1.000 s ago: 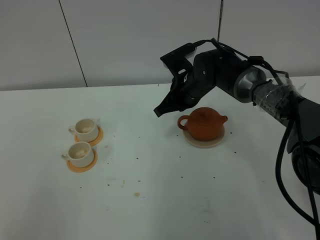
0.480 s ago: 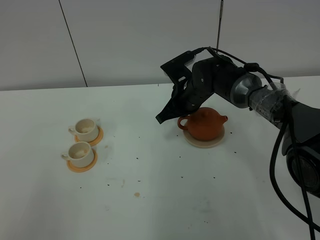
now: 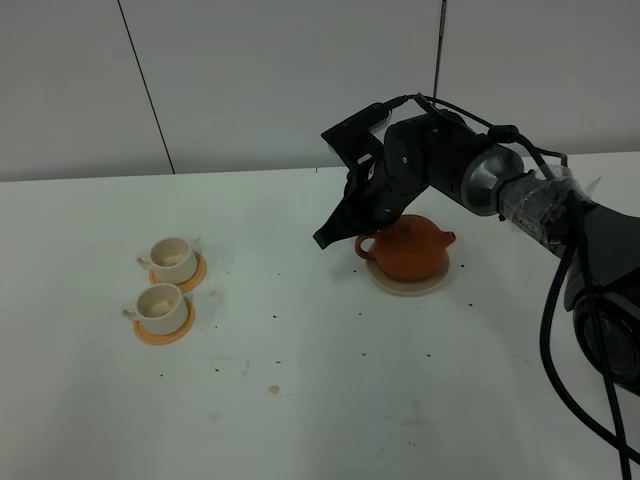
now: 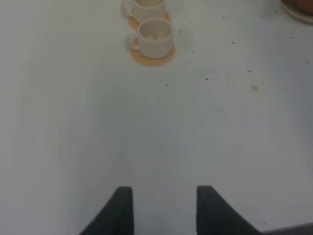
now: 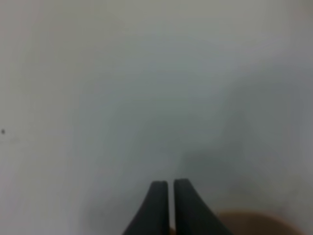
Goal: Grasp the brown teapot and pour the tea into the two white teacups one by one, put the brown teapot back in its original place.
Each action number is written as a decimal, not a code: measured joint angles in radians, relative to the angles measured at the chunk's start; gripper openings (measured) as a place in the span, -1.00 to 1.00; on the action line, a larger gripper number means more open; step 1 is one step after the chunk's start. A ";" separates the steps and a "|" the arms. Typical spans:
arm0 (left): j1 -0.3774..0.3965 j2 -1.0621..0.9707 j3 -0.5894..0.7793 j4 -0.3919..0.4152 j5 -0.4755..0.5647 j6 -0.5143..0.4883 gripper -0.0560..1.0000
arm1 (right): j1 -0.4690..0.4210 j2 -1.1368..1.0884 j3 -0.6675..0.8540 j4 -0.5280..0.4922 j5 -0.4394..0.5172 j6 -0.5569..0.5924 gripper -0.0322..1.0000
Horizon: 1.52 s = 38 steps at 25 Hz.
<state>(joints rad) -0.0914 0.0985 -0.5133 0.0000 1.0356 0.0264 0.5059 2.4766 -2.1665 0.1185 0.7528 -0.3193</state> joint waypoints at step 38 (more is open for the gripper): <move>0.000 0.000 0.000 0.000 0.000 0.000 -0.19 | 0.000 0.000 -0.080 0.001 0.215 0.000 -0.87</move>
<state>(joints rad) -0.0914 0.0985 -0.5133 0.0000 1.0356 0.0264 0.5059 2.4766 -2.2467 0.1192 0.9675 -0.3193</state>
